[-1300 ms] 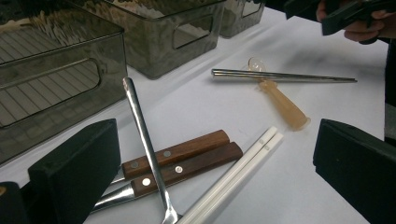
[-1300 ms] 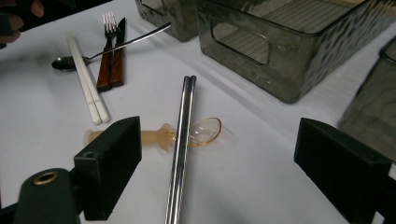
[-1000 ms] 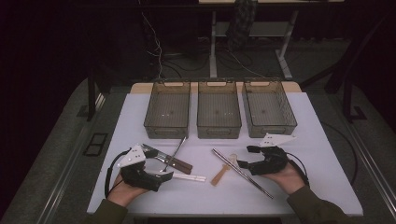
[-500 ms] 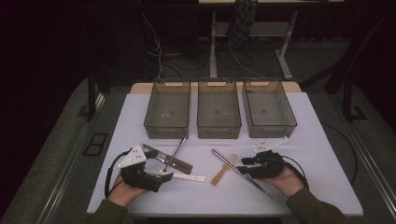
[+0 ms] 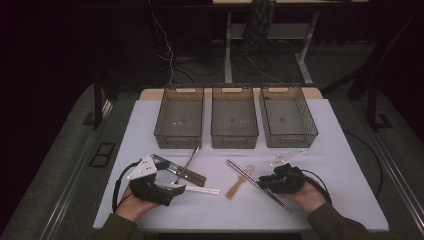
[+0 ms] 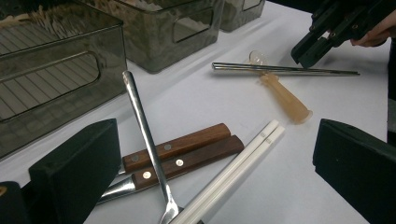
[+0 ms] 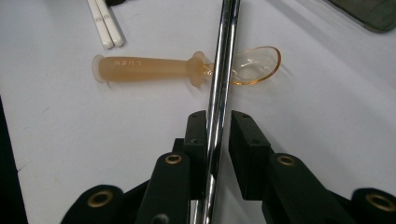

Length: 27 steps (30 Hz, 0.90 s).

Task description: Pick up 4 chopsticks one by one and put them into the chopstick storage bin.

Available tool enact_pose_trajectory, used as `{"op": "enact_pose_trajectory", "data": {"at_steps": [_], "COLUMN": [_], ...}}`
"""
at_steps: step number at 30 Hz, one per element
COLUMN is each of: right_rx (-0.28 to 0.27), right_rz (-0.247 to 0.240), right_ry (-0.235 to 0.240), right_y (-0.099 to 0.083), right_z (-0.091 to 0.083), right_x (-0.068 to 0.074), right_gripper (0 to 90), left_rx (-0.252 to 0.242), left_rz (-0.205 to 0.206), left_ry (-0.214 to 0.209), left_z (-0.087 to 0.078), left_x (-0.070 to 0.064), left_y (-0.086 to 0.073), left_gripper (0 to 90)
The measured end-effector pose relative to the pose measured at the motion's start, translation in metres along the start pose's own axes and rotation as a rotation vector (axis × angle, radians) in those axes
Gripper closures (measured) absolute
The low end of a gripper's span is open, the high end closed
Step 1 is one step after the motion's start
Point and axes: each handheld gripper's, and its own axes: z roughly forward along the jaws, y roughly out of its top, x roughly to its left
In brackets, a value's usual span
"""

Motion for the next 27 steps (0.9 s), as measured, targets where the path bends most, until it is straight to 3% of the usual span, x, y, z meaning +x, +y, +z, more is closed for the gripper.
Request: {"op": "enact_pose_trajectory", "data": {"at_steps": [27], "right_rx": [0.054], "right_rz": [-0.031], "right_ry": [-0.046], "right_y": [-0.0031], "right_z": [0.0039], "right_x": [0.0004], "right_gripper": [80.1], "left_rx": [0.0], "left_rz": [0.0], "left_ry": [-0.003], "left_z": [0.0003], "left_x": [-0.0006], "left_y": [0.0002], "left_gripper": [0.0]}}
